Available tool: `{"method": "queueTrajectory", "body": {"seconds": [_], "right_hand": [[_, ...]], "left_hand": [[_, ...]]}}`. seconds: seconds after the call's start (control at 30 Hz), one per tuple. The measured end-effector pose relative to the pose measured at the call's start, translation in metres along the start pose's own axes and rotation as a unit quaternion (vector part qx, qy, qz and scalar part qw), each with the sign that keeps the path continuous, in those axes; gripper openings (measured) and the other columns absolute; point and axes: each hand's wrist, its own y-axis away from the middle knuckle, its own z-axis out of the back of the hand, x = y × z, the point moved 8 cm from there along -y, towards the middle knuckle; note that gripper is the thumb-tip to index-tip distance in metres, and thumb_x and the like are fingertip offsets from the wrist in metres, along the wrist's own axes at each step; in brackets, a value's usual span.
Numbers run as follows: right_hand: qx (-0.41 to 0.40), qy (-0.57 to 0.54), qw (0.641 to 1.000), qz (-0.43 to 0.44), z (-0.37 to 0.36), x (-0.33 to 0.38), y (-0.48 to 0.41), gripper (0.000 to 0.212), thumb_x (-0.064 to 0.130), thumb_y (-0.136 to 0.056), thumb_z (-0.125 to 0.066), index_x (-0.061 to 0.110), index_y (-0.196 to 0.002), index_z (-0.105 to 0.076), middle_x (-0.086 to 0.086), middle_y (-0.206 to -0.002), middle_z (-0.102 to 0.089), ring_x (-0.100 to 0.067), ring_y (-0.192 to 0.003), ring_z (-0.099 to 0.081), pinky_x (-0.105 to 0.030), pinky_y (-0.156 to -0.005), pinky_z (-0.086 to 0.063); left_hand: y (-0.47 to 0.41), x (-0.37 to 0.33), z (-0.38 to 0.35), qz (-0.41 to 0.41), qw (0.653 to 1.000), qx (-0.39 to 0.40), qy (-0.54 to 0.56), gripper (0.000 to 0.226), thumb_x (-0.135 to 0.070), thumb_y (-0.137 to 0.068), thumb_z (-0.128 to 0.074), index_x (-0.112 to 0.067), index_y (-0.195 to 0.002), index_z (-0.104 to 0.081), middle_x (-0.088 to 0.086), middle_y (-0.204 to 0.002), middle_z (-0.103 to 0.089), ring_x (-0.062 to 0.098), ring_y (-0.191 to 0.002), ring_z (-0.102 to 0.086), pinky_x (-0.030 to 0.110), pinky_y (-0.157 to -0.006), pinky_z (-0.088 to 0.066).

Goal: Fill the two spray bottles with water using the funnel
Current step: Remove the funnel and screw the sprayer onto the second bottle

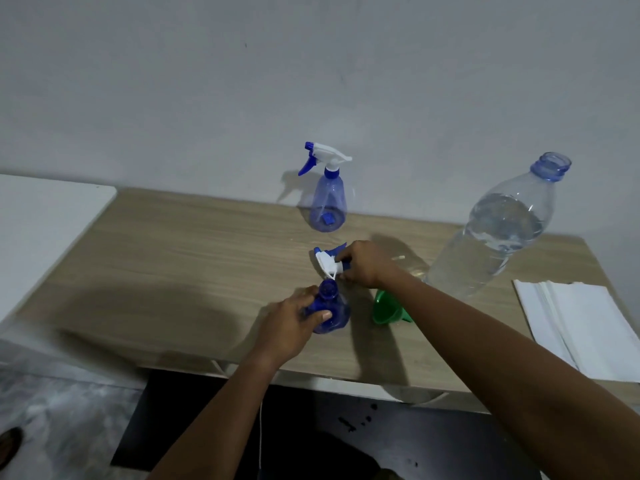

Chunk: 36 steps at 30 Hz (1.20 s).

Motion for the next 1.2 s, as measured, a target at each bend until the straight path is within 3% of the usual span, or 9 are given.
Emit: {"method": "queueTrajectory", "body": {"seconds": [0.1,0.2,0.27,0.37,0.43,0.5,0.67,0.83,1.2], "right_hand": [[-0.042,-0.036,0.998,0.025,0.022,0.008,0.011,0.039,0.021,-0.085,-0.074,0.022,-0.123,-0.073,-0.004,-0.119,-0.07,-0.025,-0.104,-0.063,-0.024,-0.076,-0.037],[-0.088,-0.086,0.991,0.052,0.053,0.023,0.032,0.029,0.023,-0.086,-0.075,0.023,-0.115,-0.074,-0.001,-0.106,-0.071,-0.022,-0.091,-0.064,-0.033,-0.08,-0.05],[-0.125,-0.134,0.98,0.078,0.077,0.034,0.049,0.024,0.018,-0.084,-0.076,0.022,-0.108,-0.075,0.004,-0.098,-0.072,-0.017,-0.082,-0.065,-0.037,-0.081,-0.055],[-0.176,-0.205,0.957,0.107,0.113,0.052,0.081,0.022,0.012,-0.084,-0.074,0.017,-0.106,-0.075,0.003,-0.096,-0.075,-0.017,-0.075,-0.068,-0.03,-0.073,-0.055],[-0.192,-0.266,0.938,0.113,0.133,0.06,0.101,0.022,0.013,-0.086,-0.075,0.016,-0.107,-0.075,0.002,-0.099,-0.076,-0.024,-0.076,-0.072,-0.04,-0.075,-0.056],[-0.194,-0.332,0.915,0.126,0.148,0.067,0.118,0.024,0.011,-0.087,-0.077,0.011,-0.111,-0.074,0.0,-0.105,-0.076,-0.029,-0.084,-0.074,-0.043,-0.082,-0.058],[-0.187,-0.437,0.868,0.147,0.16,0.075,0.142,0.024,0.0,-0.088,-0.074,0.013,-0.108,-0.073,-0.01,-0.105,-0.076,-0.033,-0.1,-0.072,-0.041,-0.092,-0.06],[-0.164,-0.459,0.862,0.138,0.148,0.075,0.141,0.025,-0.002,-0.089,-0.071,0.01,-0.11,-0.072,-0.014,-0.105,-0.076,-0.024,-0.097,-0.073,-0.038,-0.093,-0.059],[-0.09,-0.492,0.861,0.089,0.08,0.06,0.114,0.026,-0.001,-0.094,-0.065,-0.001,-0.12,-0.068,-0.019,-0.112,-0.073,-0.02,-0.101,-0.069,-0.036,-0.094,-0.056]], "left_hand": [[0.0,0.0,0.0,-0.005,1.0,0.009,-0.005,0.031,-0.035,-0.095,-0.07,-0.031,-0.126,-0.069,-0.016,-0.123,-0.07,-0.005,-0.09,-0.058,-0.003,-0.073,-0.037],[0.0,-0.001,0.001,-0.008,1.0,0.017,0.003,0.027,-0.033,-0.095,-0.071,-0.03,-0.122,-0.071,-0.014,-0.121,-0.072,-0.018,-0.08,-0.058,-0.003,-0.071,-0.037],[0.0,-0.002,0.002,-0.012,1.0,0.012,0.004,0.028,-0.033,-0.095,-0.071,-0.029,-0.123,-0.071,-0.014,-0.122,-0.072,-0.011,-0.084,-0.059,-0.003,-0.071,-0.037],[0.003,-0.006,0.005,-0.009,1.0,0.011,0.01,0.031,-0.033,-0.096,-0.071,-0.027,-0.126,-0.071,-0.016,-0.122,-0.07,0.0,-0.098,-0.06,-0.002,-0.07,-0.038],[0.004,-0.006,0.005,-0.007,1.0,0.013,0.012,0.031,-0.034,-0.096,-0.071,-0.027,-0.126,-0.071,-0.012,-0.128,-0.071,0.008,-0.106,-0.065,0.01,-0.077,-0.044],[0.005,-0.006,0.004,-0.005,1.0,0.015,0.019,0.03,-0.033,-0.096,-0.07,-0.027,-0.125,-0.071,-0.008,-0.13,-0.071,0.013,-0.114,-0.066,0.023,-0.087,-0.047],[0.004,-0.001,0.003,-0.002,1.0,0.017,0.021,0.023,-0.034,-0.096,-0.069,-0.025,-0.118,-0.072,-0.006,-0.129,-0.072,0.014,-0.112,-0.067,0.026,-0.088,-0.049],[0.004,0.001,0.002,-0.004,1.0,0.022,0.019,0.029,-0.036,-0.096,-0.07,-0.028,-0.124,-0.071,-0.003,-0.131,-0.071,0.019,-0.118,-0.067,0.037,-0.098,-0.053],[0.004,-0.001,0.002,-0.011,1.0,0.022,0.011,0.036,-0.037,-0.098,-0.066,-0.033,-0.133,-0.066,-0.003,-0.125,-0.074,0.019,-0.115,-0.067,0.03,-0.092,-0.05]]}}
